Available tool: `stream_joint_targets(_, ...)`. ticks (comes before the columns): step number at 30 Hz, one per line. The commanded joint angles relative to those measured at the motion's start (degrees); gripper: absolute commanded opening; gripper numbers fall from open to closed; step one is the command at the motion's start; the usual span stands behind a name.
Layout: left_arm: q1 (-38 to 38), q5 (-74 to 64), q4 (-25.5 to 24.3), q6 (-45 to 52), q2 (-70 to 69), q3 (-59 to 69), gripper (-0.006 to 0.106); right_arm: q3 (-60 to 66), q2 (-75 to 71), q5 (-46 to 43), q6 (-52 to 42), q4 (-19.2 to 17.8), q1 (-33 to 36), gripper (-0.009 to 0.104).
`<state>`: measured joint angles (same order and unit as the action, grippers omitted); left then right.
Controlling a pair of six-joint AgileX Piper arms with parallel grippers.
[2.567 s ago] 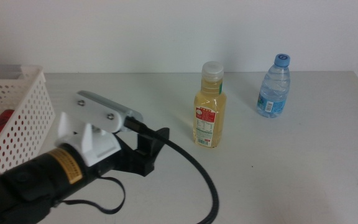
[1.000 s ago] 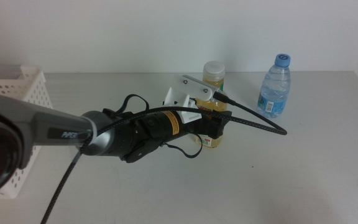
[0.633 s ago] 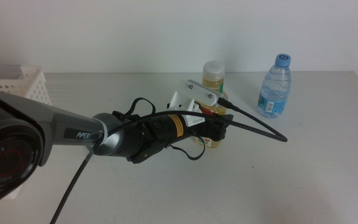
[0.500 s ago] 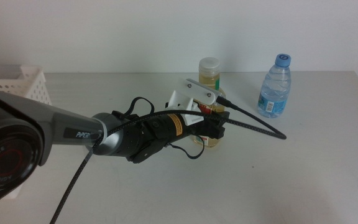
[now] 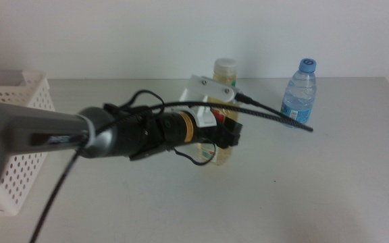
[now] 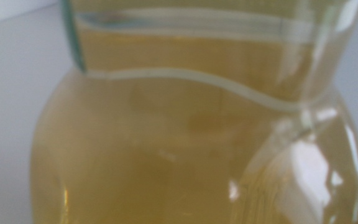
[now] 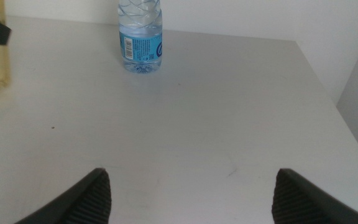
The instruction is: Use arms to grab the bottles and put them into the dustbin to the left of the table.
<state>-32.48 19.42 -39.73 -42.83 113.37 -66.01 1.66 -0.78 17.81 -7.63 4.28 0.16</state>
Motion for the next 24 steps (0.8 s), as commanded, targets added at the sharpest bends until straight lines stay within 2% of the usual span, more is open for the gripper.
stream_joint_targets(1,0.05,-0.41,-2.25,-4.40,-8.98,-2.14,-0.002,-0.56,-1.20,-4.45,-0.69,-0.30,-0.39,0.066)
stream_joint_targets(8,0.05,-17.34,-15.23,-16.02,-20.57,-2.14,-0.002,-0.56,-1.20,-4.45,-0.69,-0.30,-0.39,0.066)
stream_joint_targets(12,-0.01,-21.58,-20.42,-17.35,-25.14,-2.14,-0.002,-0.56,-1.20,-4.45,-0.69,-0.30,-0.39,0.066)
stream_joint_targets(17,-0.01,-22.38,-20.81,-17.29,-28.61,-2.14,-0.002,-0.56,-1.20,-4.45,-0.69,-0.30,-0.39,0.066)
stream_joint_targets(24,-0.06,-26.48,-18.75,-14.95,-33.16,-2.09,-0.002,-0.56,-1.20,-4.45,-0.69,-0.30,-0.39,0.066)
